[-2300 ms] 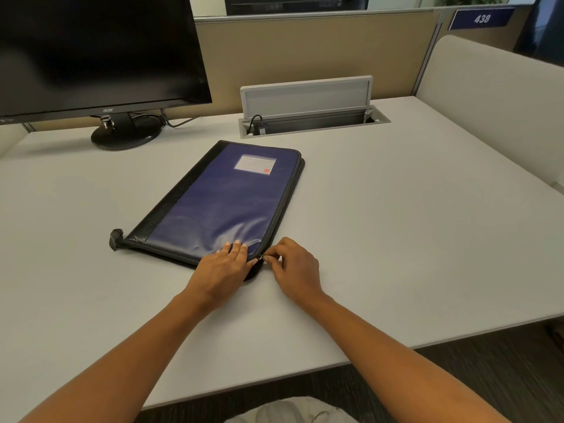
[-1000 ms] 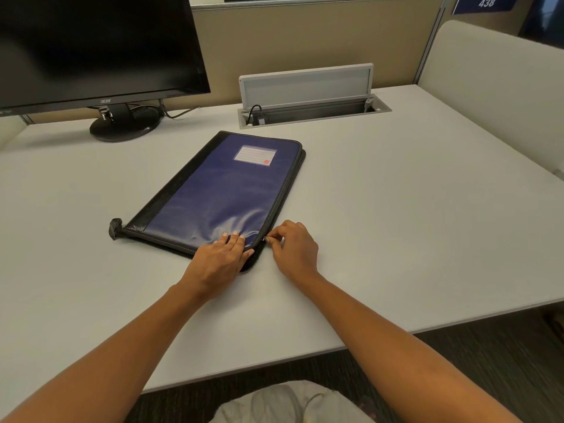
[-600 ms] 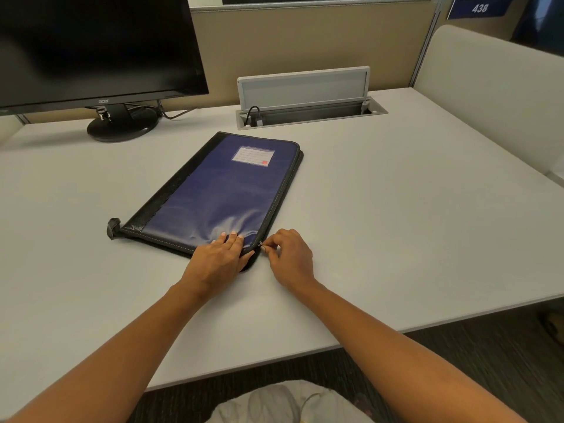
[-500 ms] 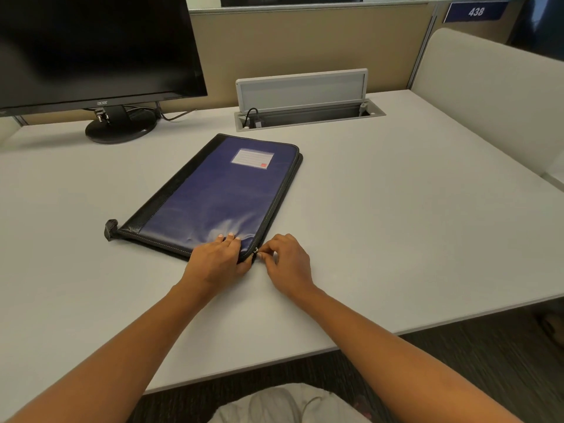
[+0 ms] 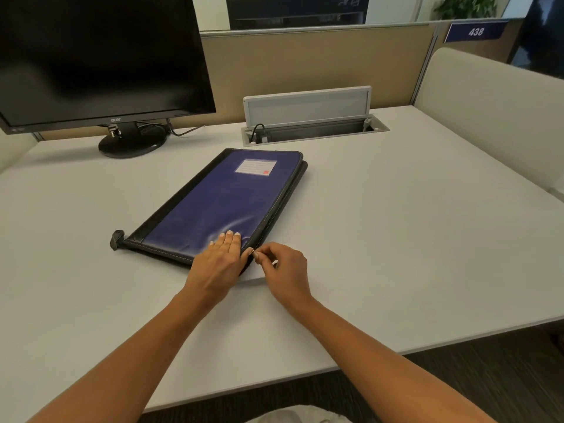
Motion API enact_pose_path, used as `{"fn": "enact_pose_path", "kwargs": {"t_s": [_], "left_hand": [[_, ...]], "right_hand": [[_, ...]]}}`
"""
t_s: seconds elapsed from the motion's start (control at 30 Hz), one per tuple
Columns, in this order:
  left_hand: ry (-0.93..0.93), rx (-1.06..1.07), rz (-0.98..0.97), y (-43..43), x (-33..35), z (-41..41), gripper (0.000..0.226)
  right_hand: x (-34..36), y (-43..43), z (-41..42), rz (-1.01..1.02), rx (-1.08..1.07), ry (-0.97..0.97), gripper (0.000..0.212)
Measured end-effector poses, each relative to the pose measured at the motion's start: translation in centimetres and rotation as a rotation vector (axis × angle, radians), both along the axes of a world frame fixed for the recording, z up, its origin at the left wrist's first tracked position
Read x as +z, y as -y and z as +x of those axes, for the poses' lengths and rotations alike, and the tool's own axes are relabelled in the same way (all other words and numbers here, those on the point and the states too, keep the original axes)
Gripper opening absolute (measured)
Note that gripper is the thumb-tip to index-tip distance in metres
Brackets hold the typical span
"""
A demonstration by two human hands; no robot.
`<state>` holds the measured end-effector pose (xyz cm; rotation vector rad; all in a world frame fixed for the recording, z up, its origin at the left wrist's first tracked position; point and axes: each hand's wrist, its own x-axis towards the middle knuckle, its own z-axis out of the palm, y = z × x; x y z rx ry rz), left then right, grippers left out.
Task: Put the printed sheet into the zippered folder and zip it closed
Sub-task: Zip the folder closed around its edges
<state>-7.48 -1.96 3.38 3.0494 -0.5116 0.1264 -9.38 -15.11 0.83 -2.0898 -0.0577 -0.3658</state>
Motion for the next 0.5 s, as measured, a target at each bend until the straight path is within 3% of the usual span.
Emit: {"fn": "enact_pose_path", "kwargs": {"t_s": [0.1, 0.33, 0.5], "left_hand": [[0.008, -0.004, -0.017, -0.7, 0.5, 0.1, 0.127], [-0.014, -0.018, -0.015, -0.7, 0.3, -0.1, 0.122], [-0.017, -0.017, -0.02, -0.5, -0.1, -0.2, 0.13]], "right_hand": [[0.3, -0.4, 0.1, 0.007, 0.023, 0.036, 0.013], [0.2, -0.3, 1.2, -0.042, -0.033, -0.004, 0.011], [0.0, 0.8, 2.2, -0.066, -0.082, -0.043, 0.014]]}}
